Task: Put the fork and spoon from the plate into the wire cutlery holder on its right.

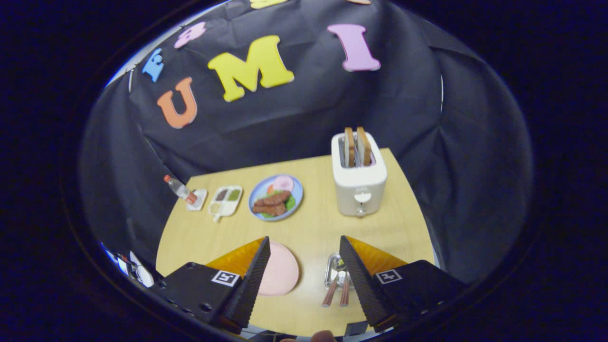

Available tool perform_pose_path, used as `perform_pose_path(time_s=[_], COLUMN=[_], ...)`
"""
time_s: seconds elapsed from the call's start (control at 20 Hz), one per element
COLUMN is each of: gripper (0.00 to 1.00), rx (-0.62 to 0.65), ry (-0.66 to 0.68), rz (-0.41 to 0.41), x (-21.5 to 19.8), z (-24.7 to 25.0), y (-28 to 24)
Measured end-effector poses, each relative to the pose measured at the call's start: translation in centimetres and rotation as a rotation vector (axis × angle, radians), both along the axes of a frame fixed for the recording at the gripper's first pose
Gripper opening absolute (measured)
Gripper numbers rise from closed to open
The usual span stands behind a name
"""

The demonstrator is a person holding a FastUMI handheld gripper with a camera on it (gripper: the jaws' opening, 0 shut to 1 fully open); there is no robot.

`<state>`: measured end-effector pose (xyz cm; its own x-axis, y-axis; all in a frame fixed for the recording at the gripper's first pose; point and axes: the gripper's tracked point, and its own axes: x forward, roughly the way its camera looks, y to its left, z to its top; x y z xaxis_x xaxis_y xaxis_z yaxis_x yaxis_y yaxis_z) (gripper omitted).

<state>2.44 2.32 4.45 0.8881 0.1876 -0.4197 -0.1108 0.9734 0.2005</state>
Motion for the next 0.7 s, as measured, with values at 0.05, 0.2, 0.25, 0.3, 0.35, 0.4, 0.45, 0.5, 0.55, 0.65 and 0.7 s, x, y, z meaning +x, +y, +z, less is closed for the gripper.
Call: perform_pose_path(time_s=[0.05,0.2,0.25,0.3,0.35,0.4,0.45,0.5,0.55,0.65,0.7], gripper=[0.88,0.88,0.88,0.88,0.88,0.88,0.88,0.88,0.88,0.88,0.89], rx=[0.006,-0.013,-0.022,-0.034,-0.042,-0.047,-0.048,-0.049,-0.056,-0.071,-0.076], ry=[-0.07,-0.247,-0.309,-0.37,-0.409,-0.44,-0.463,-0.482,-0.502,-0.528,-0.538], rz=[-0.011,-0.084,-0.115,-0.144,-0.166,-0.179,-0.198,-0.214,-0.229,-0.239,-0.236], x=[-0.6,-2.3,-3.1,-3.7,-4.4,-5.3,-6.2,-6.9,-7.5,-8.3,-8.7], z=[0.7,2.3,2.9,3.3,3.7,3.8,3.8,3.7,3.7,3.7,3.8], y=[-0.2,-1.5,-1.9,-2.0,-2.3,-2.1,-2.0,-1.9,-2.0,-2.0,-1.8])
